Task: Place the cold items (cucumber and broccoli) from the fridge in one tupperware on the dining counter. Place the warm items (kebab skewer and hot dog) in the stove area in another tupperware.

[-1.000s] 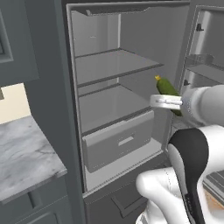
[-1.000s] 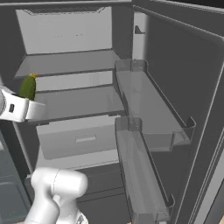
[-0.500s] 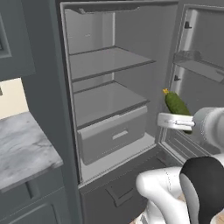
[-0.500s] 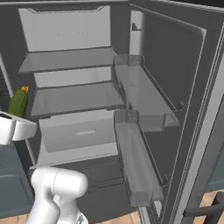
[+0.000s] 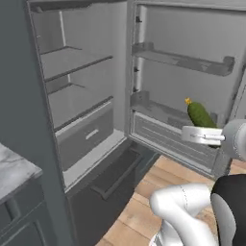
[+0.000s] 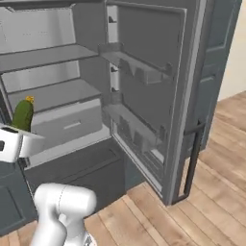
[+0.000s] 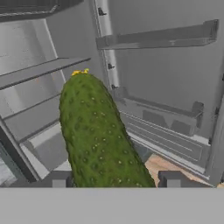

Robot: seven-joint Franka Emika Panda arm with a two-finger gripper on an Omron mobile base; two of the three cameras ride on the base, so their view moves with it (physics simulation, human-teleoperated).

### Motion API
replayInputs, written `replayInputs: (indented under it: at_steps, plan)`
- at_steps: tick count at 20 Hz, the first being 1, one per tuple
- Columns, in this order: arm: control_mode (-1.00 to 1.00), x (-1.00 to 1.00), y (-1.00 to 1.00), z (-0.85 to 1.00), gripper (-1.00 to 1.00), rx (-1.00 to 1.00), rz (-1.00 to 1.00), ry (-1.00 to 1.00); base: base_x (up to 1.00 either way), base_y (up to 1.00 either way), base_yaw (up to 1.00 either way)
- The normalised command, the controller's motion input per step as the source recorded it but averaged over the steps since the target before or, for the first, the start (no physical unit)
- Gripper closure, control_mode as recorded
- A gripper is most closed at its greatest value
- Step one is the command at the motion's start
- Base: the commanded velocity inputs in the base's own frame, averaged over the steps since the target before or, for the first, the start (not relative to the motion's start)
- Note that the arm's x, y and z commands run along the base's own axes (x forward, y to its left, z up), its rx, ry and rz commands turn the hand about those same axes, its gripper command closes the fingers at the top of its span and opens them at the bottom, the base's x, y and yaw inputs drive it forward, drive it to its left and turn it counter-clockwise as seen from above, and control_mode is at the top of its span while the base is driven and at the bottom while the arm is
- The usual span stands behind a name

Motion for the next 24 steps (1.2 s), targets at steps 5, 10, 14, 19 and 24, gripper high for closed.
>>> replayInputs:
  at_steps: [5, 10, 14, 19, 24]
  plan:
    - [1.0, 0.0, 0.0, 0.0, 1.0, 0.0, 0.0, 0.0, -0.68, 0.11, -1.0]
    - [1.0, 0.0, 0.0, 0.0, 1.0, 0.0, 0.0, 0.0, -0.43, 0.0, -1.0]
    - [1.0, 0.0, 0.0, 0.0, 1.0, 0.0, 0.0, 0.0, -0.18, 0.0, -1.0]
    - [1.0, 0.0, 0.0, 0.0, 1.0, 0.0, 0.0, 0.0, 0.06, -0.2, -1.0]
    - [1.0, 0.0, 0.0, 0.0, 1.0, 0.0, 0.0, 0.0, 0.69, -0.09, -0.48]
